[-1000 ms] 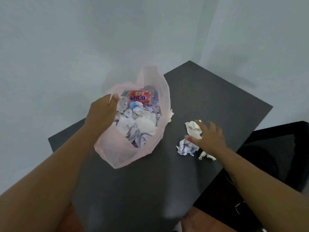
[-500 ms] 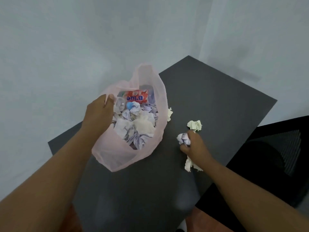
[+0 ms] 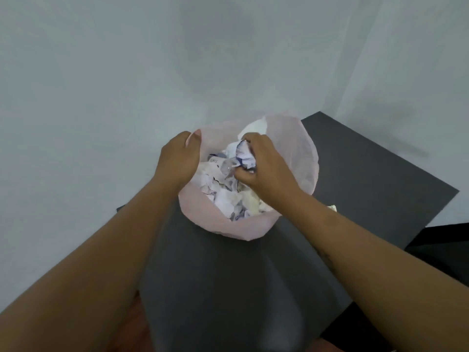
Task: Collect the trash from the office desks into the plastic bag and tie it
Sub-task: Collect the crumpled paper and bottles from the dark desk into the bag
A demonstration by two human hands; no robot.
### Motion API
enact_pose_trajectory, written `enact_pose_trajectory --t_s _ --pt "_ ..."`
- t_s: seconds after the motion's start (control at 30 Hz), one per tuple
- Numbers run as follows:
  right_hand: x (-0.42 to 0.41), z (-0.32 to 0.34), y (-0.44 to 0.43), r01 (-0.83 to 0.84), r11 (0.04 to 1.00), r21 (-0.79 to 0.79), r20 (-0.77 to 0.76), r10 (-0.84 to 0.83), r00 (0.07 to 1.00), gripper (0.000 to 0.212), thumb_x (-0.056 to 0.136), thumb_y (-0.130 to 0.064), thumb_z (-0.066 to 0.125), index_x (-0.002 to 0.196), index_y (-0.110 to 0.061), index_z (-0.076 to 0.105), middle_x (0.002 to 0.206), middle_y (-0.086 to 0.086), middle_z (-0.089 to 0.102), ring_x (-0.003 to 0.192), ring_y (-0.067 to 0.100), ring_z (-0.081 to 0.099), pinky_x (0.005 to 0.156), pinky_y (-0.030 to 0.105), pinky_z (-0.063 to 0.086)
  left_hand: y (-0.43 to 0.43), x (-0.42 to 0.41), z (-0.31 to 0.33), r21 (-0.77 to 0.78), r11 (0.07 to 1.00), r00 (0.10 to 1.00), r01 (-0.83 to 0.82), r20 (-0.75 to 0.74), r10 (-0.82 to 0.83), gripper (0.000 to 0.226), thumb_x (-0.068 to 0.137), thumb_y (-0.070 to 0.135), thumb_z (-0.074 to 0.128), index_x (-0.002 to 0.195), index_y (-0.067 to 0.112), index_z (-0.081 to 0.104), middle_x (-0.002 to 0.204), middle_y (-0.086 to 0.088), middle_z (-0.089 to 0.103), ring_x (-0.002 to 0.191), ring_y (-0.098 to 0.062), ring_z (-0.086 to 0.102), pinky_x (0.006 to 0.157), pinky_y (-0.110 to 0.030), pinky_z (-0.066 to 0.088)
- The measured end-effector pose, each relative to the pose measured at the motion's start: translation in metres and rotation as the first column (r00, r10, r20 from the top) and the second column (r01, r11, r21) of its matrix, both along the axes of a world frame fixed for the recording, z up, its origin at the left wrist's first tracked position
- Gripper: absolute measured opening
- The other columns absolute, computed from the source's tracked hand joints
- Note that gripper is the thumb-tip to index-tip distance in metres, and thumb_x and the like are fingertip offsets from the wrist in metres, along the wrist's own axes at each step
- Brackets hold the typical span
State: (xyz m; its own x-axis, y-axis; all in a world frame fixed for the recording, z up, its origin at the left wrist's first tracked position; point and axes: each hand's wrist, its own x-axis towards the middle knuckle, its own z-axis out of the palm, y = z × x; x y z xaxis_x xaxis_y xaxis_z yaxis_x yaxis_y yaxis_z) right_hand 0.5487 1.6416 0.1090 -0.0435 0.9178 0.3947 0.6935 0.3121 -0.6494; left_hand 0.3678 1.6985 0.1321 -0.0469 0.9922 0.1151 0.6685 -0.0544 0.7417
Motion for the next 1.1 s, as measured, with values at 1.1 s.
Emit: enact_pose_trajectory --t_s 1.1 --pt "0.171 -0.148 0.011 0.348 0.865 -0.362 -0.046 -0.389 0.920 0.017 0.082 -0.002 0.063 0.093 -0.012 0.053 0.101 0.011 0.042 0.071 0.005 0.043 0.074 0.029 0.044 0.000 0.050 -0.043 -0.057 0.997 0.995 -0.046 -0.089 0.041 0.048 0.103 0.050 0.031 0.100 0.013 0.061 0.083 0.008 0.058 0.076 -0.007 0.053 0.064 -0.026 0.038"
